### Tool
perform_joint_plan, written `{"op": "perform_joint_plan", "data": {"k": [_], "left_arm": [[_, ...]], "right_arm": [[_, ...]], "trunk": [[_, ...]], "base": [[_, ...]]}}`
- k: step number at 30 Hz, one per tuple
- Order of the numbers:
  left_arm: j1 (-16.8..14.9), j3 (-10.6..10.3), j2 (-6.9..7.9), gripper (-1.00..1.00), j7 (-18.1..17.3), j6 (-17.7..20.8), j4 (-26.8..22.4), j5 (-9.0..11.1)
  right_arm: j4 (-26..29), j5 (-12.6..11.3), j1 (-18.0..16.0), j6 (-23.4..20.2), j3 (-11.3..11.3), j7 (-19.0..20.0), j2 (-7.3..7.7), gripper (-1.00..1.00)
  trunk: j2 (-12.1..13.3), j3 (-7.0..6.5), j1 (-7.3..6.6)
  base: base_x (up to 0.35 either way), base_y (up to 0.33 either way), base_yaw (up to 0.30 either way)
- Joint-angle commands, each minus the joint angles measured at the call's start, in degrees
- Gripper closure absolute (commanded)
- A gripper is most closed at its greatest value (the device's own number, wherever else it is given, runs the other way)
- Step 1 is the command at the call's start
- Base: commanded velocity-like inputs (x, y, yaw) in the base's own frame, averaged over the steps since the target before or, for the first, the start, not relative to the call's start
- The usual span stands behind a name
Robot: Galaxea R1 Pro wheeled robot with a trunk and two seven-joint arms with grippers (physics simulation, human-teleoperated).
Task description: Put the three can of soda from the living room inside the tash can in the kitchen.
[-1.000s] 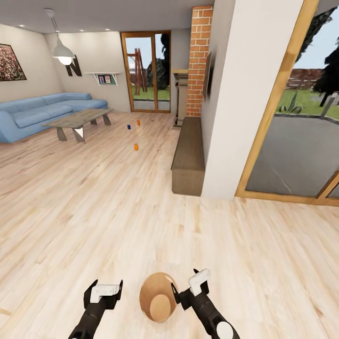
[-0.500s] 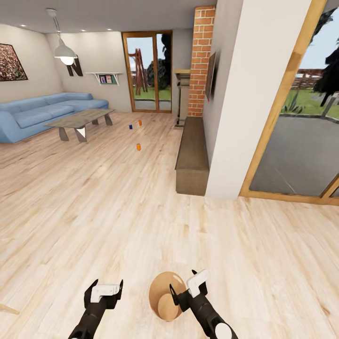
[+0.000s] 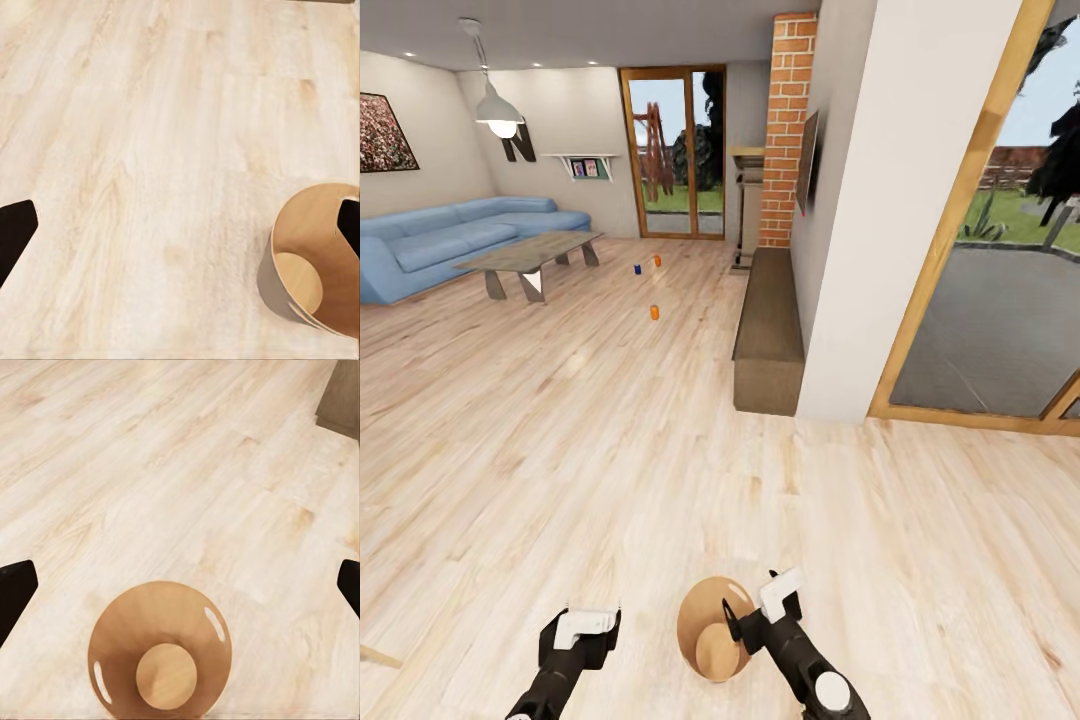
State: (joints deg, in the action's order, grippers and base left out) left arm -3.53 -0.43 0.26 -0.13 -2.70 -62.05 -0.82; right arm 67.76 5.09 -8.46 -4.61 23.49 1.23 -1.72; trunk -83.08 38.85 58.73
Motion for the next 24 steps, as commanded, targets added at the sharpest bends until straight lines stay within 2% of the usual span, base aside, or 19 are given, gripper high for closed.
{"op": "perform_joint_plan", "data": {"k": [1,4,7,8,9,14,15,16,17,20,24], "left_arm": [[-0.02,0.05,0.00,-1.00,0.04,0.91,0.02,0.00],[-0.04,0.15,0.03,-1.00,0.15,2.50,0.05,0.03],[-0.01,0.12,0.02,-1.00,0.27,3.02,0.11,0.03],[0.00,0.11,0.01,-1.00,0.31,3.09,0.14,0.04],[0.01,0.10,0.01,-1.00,0.34,2.34,0.15,0.03],[0.04,0.09,0.02,-1.00,0.32,-0.75,0.13,0.13],[0.04,0.09,0.02,-1.00,0.32,-0.75,0.13,0.13],[0.06,0.09,0.04,-1.00,0.31,-1.79,0.11,0.16],[0.07,0.09,0.05,-1.00,0.31,-2.15,0.11,0.21],[0.09,0.08,0.07,-1.00,0.31,-2.87,0.10,0.35],[0.09,0.08,0.08,-1.00,0.31,-3.28,0.09,0.37]], "right_arm": [[0.02,-0.30,-0.64,-2.04,-0.23,0.00,-0.26,-1.00],[0.00,-2.28,-3.11,-11.24,-2.06,0.13,-1.09,-1.00],[-1.22,-6.24,-8.74,-22.81,-5.75,0.36,-1.55,-1.00],[-3.32,-7.91,-12.59,-27.42,-7.39,0.45,-1.72,-1.00],[-9.62,-9.41,-19.35,-32.14,-8.86,0.69,-1.89,-1.00],[-26.48,-11.57,-33.02,-38.47,-10.93,3.58,-1.75,-1.00],[-26.48,-11.57,-33.02,-38.47,-10.93,3.58,-1.75,-1.00],[-32.97,-12.53,-37.50,-39.38,-12.09,4.97,-1.68,-1.00],[-35.71,-12.87,-39.22,-39.55,-12.54,5.47,-1.65,-1.00],[-41.27,-13.74,-42.59,-39.68,-13.47,6.48,-1.56,-1.00],[-44.12,-14.32,-44.31,-39.73,-13.94,7.25,-1.52,-1.00]], "trunk": [[0.00,0.00,0.00],[0.00,0.00,0.00],[0.00,0.00,0.00],[0.00,0.00,0.00],[0.00,0.00,0.00],[0.00,0.00,0.00],[0.00,0.00,0.00],[0.00,0.00,0.00],[0.00,0.00,0.00],[0.00,0.00,0.00],[0.00,0.00,0.00]], "base": [[0.000,0.000,0.000],[0.000,0.000,0.000],[0.000,0.000,0.000],[0.000,0.000,0.000],[0.000,0.000,0.000],[0.000,0.000,0.000],[0.000,0.000,0.000],[0.000,0.000,0.000],[0.000,0.000,0.000],[0.000,0.000,0.000],[0.000,0.000,0.000]]}}
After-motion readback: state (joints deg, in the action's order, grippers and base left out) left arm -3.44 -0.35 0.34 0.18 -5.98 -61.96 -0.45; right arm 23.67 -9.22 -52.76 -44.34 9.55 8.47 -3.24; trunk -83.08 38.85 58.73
